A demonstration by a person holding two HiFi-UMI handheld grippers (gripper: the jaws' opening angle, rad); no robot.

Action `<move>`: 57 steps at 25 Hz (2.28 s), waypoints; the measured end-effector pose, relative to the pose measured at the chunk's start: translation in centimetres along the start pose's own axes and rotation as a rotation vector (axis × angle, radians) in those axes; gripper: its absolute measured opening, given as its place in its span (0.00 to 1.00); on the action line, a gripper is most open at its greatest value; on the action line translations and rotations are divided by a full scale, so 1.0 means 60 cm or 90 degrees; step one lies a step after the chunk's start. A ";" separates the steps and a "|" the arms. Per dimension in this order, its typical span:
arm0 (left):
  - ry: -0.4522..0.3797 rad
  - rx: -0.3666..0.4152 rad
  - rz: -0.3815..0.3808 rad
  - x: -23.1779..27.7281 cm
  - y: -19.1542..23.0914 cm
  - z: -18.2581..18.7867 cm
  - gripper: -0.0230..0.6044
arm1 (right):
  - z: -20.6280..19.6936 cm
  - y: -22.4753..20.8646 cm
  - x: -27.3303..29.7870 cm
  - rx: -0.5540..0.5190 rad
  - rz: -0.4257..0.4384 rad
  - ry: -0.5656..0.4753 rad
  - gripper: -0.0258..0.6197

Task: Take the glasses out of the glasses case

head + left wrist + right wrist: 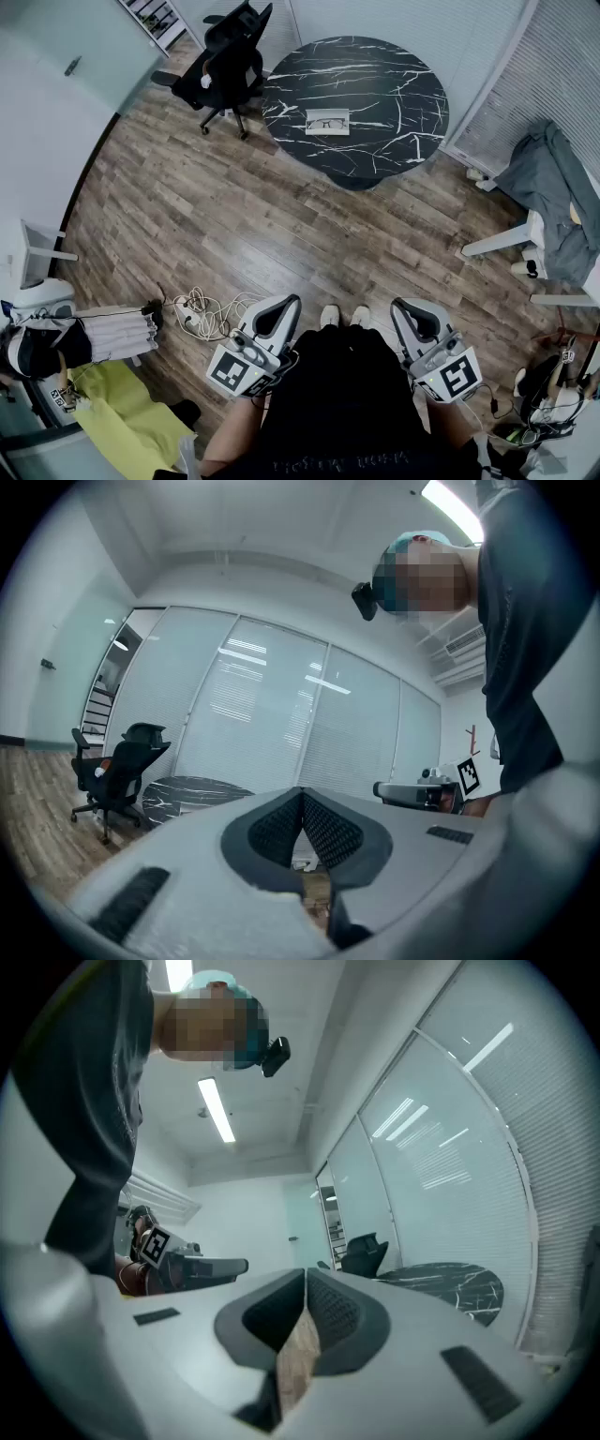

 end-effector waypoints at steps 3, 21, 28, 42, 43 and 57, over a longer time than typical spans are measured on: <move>0.005 0.000 -0.006 -0.017 -0.003 0.002 0.07 | 0.012 0.025 0.006 -0.013 0.010 -0.003 0.09; -0.034 0.005 -0.013 -0.001 -0.068 0.023 0.07 | -0.026 0.013 -0.081 0.022 -0.007 -0.010 0.09; -0.040 0.002 0.005 0.007 -0.060 0.016 0.07 | -0.022 -0.009 -0.086 0.033 -0.002 -0.023 0.09; -0.042 0.004 -0.017 0.104 -0.019 0.039 0.07 | -0.008 -0.069 -0.016 0.017 0.018 -0.007 0.09; -0.042 0.000 -0.016 0.111 -0.010 0.039 0.07 | -0.009 -0.074 -0.007 0.018 0.021 -0.003 0.09; -0.031 -0.017 -0.018 0.236 0.176 0.075 0.07 | 0.014 -0.195 0.198 0.024 0.023 0.035 0.09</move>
Point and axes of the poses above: the fingertips, and each gripper's own axes: x forward along the fingers, y to its left, z out of its top, the point moved 4 cm from there along -x, backward along the fingers, and after that the axes turned 7 degrees about z, right-handed, at the moved point
